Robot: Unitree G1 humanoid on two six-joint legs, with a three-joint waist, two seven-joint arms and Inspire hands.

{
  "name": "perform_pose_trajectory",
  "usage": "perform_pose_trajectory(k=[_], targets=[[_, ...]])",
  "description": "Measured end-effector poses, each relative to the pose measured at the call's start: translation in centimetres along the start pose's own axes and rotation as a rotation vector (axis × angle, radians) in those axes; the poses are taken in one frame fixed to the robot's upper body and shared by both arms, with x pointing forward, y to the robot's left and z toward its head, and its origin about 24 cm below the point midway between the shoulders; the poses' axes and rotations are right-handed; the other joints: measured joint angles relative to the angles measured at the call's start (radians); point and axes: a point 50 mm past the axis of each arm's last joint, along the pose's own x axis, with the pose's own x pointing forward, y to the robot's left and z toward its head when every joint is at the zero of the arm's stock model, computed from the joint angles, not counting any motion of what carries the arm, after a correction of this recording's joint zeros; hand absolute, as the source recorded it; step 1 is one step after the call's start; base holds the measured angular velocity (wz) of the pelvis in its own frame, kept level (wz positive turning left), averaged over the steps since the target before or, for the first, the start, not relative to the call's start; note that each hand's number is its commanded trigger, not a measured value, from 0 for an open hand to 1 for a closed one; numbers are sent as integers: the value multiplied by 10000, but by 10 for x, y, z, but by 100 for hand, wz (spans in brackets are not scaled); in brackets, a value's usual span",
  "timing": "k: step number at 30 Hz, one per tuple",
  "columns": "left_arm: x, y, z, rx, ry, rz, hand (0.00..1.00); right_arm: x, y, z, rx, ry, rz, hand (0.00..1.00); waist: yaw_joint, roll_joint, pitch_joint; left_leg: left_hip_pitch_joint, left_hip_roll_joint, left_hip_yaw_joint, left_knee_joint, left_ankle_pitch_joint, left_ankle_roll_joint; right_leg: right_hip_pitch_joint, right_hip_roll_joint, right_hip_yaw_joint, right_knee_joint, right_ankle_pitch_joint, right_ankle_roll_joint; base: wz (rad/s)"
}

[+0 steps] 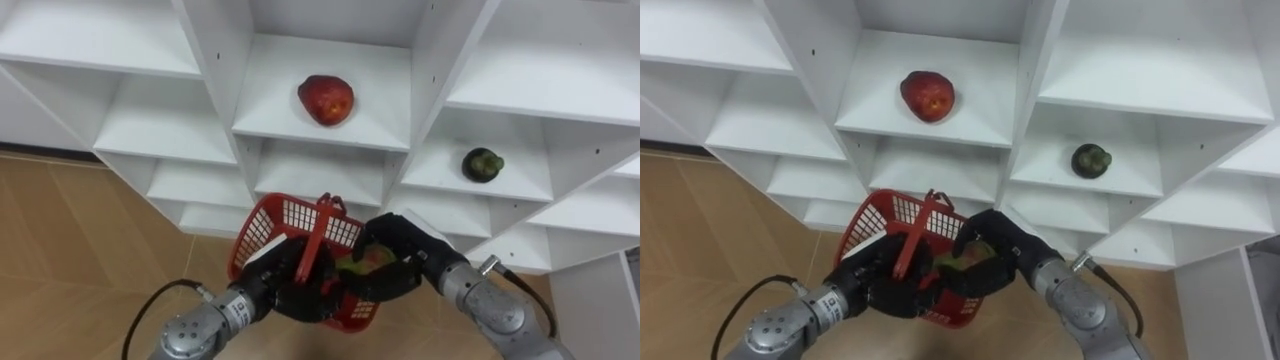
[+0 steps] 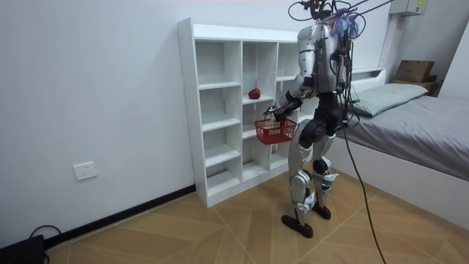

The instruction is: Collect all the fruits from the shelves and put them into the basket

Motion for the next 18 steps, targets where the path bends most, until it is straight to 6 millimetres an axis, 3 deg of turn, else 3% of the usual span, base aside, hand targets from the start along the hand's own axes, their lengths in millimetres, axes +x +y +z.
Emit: perform_pose_trajectory(k=[1, 13, 18], targets=[[0, 0, 0, -65, -21, -22, 100, 0, 0, 0, -13, -25, -45, 0, 0, 0, 0, 4, 0, 0, 3, 1, 2, 2, -1, 0, 5, 1, -1, 0], [3, -8, 3, -22, -157, -495, 100, -1, -2, -1, 80, -76, -360, 0, -46, 6, -1, 28, 1, -3, 5, 2, 3, 37, -12, -17, -18, 1, -1, 0], [6, -14, 13, -573, -785, -792, 100, 1, 12, -3, -108, 84, 368, 0, -63, 21, 7, 38, 3, 10, 1, 2, 3, 36, -32, -28, -7, 0, -2, 0]])
